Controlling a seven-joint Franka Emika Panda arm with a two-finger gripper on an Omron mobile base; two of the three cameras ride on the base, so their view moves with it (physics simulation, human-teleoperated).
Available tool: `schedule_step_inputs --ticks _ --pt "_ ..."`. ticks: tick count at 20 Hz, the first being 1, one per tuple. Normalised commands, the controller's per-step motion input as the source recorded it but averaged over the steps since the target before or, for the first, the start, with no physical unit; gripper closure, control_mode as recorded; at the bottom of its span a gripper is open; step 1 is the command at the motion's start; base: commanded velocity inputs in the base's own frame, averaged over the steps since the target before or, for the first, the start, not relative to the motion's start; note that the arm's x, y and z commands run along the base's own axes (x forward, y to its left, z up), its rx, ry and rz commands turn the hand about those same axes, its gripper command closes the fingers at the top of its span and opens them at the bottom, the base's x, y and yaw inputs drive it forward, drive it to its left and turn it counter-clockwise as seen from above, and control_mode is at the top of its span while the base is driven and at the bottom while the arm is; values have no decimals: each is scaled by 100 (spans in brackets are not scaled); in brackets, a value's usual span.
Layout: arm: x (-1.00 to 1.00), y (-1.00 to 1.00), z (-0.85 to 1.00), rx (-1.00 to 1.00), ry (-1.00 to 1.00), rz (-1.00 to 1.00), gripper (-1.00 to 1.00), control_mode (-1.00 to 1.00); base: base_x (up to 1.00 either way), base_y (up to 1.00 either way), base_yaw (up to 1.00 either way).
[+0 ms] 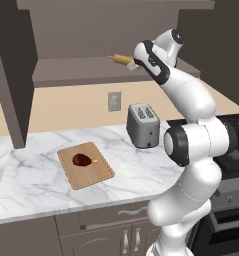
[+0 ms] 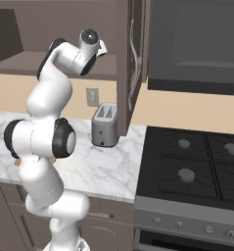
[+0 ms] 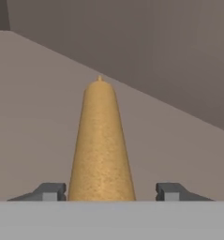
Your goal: Open the cabinet, retrieve the rolling pin, and place it next to the meat on the cutting board to prepare for tenderizing.
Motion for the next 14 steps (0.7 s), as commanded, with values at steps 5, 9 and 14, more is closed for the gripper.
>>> schedule_step_inputs --ticks 5,9,14 --pt "1 0 -8 0 0 0 100 -100 0 0 0" --pt "-3 0 -19 0 -2 0 100 -100 0 0 0" --pt "-45 0 -7 0 -13 0 100 -100 0 0 0"
